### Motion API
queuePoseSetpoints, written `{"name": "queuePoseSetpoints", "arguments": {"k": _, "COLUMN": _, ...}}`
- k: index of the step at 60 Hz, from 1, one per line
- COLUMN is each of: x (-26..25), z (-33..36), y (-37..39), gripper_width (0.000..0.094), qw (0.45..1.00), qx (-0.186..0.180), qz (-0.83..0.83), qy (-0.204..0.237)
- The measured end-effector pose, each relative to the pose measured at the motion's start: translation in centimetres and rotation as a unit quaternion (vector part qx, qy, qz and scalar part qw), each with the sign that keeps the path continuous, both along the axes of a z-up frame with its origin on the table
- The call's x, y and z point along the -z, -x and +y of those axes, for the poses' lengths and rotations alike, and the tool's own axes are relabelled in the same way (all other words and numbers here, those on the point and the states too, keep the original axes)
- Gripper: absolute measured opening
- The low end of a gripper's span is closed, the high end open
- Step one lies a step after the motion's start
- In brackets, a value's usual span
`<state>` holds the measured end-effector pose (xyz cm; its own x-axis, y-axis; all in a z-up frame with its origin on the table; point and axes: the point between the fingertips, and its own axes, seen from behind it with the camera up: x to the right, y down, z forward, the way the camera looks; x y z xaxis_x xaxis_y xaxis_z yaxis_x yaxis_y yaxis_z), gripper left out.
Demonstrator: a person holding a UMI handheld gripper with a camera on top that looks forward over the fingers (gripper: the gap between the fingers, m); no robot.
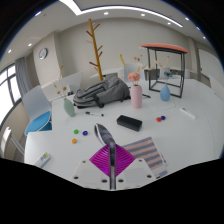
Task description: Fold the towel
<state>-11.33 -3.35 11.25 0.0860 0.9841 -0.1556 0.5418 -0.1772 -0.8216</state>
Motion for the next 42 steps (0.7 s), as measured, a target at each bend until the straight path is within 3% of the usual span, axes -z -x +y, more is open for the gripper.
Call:
{"name": "queuePoseSetpoints", "arguments": {"k": 12, "x": 4.3, "z": 12.3, "y": 0.8, "gripper_width": 0.0042, "qw": 0.996, "qx": 0.038, "qz": -0.034, "qy": -0.075}}
{"name": "queuePoseSetpoints", "arguments": {"k": 21, "x": 6.6, "z": 15.0, "y": 1.4, "gripper_width": 0.0054, "qw": 0.994, "qx": 0.04, "qz": -0.041, "qy": -0.088}}
{"name": "queuePoseSetpoints", "arguments": {"k": 23, "x": 6.5, "z": 15.5, "y": 1.5, "gripper_width": 0.0154, "qw": 0.994, "qx": 0.044, "qz": -0.037, "qy": -0.096}}
{"name": "queuePoseSetpoints", "arguments": {"k": 24, "x": 6.4, "z": 15.8, "y": 1.6, "gripper_width": 0.0271, "qw": 0.993, "qx": 0.046, "qz": -0.033, "qy": -0.101}}
{"name": "queuePoseSetpoints", "arguments": {"k": 25, "x": 6.3, "z": 16.1, "y": 1.6, "gripper_width": 0.0439, "qw": 0.993, "qx": 0.049, "qz": -0.029, "qy": -0.106}}
{"name": "queuePoseSetpoints", "arguments": {"k": 27, "x": 6.2, "z": 16.6, "y": 1.5, "gripper_width": 0.0873, "qw": 0.992, "qx": 0.055, "qz": -0.027, "qy": -0.113}}
{"name": "queuePoseSetpoints", "arguments": {"k": 30, "x": 6.0, "z": 16.9, "y": 0.8, "gripper_width": 0.0774, "qw": 0.991, "qx": 0.062, "qz": -0.028, "qy": -0.113}}
{"name": "queuePoseSetpoints", "arguments": {"k": 34, "x": 5.1, "z": 16.3, "y": -0.4, "gripper_width": 0.0859, "qw": 0.993, "qx": 0.059, "qz": -0.024, "qy": -0.1}}
{"name": "queuePoseSetpoints", "arguments": {"k": 42, "x": 0.6, "z": 15.8, "y": -5.9, "gripper_width": 0.0851, "qw": 0.992, "qx": 0.066, "qz": -0.022, "qy": -0.101}}
